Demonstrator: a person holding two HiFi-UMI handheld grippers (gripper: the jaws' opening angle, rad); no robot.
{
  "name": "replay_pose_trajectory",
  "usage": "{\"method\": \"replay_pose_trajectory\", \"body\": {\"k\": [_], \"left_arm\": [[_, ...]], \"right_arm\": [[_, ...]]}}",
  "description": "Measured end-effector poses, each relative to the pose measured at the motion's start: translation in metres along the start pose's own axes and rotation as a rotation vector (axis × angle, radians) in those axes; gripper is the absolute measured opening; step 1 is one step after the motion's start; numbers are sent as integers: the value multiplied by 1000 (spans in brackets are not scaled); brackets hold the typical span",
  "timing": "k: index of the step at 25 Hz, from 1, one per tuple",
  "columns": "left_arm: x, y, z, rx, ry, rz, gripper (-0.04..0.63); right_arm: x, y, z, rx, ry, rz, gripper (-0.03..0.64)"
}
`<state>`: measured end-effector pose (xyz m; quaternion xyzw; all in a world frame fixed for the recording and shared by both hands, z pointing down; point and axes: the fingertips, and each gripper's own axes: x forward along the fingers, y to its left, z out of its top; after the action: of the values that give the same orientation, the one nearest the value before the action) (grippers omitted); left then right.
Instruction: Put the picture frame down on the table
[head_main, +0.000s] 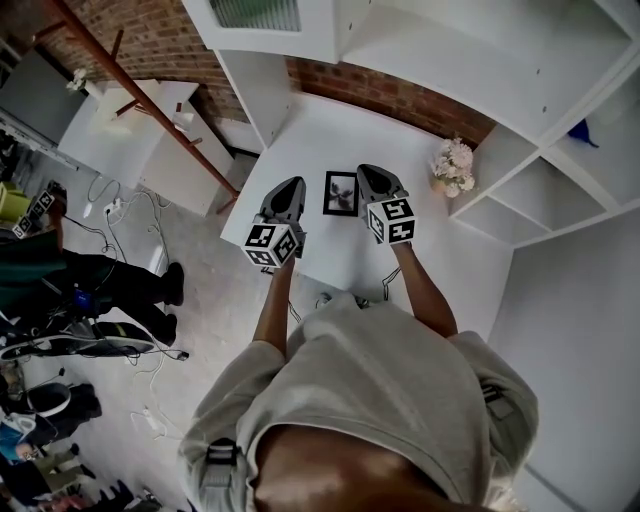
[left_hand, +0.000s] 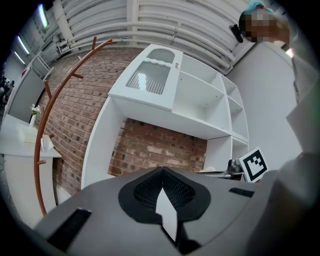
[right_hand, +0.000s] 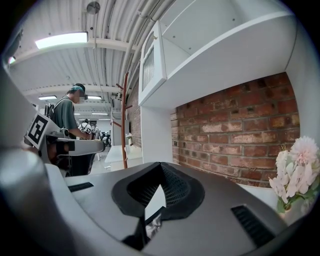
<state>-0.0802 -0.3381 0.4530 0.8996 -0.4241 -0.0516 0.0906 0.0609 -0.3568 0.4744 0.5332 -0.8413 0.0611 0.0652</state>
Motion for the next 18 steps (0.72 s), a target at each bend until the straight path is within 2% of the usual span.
{"method": "replay_pose_trajectory", "body": {"k": [18], "left_arm": [[3,-6,-2,-13,3,-13,15]], "right_arm": [[-5,-5,-7,9,18,-18,25]]}}
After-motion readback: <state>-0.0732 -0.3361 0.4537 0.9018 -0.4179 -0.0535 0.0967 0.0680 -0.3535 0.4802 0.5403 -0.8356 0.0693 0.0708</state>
